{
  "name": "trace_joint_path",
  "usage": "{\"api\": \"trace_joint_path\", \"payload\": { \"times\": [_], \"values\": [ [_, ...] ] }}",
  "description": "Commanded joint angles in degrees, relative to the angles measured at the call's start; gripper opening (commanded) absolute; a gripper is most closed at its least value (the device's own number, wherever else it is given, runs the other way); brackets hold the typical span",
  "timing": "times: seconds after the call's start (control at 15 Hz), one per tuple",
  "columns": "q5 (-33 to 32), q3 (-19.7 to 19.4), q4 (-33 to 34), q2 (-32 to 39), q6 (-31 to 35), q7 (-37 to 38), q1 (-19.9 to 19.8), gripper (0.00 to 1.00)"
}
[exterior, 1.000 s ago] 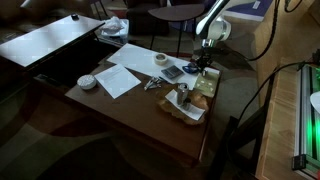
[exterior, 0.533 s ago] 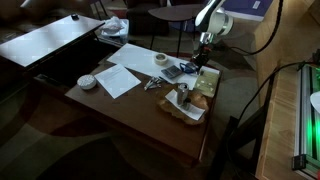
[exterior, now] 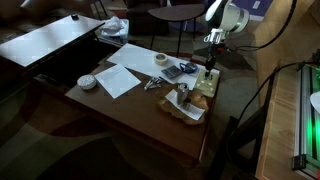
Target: Pick up the scoop, then place it on the brown object
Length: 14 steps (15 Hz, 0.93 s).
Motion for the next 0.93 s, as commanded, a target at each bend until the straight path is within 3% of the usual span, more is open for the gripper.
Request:
{"api": "trace_joint_path", "payload": {
  "times": [0.0,0.07,0.13,0.33,0.6,0.87],
  "values": [
    [-1.4,2.1,-6.3,-2.5,0.4,-12.2,-3.7,0.01],
    [0.1,0.4,-3.0,-0.9,-0.1,-7.4,-1.2,0.01],
    [0.2,0.4,-3.7,-1.0,-0.1,-8.3,-1.4,0.04],
    [0.2,0.3,-3.1,-1.0,-0.1,-8.1,-1.2,0.01],
    [2.6,5.9,-3.9,-0.1,3.9,-19.6,-5.7,0.01],
    [3.1,7.6,-3.6,1.7,3.1,-24.7,-6.2,0.01]
  ]
}}
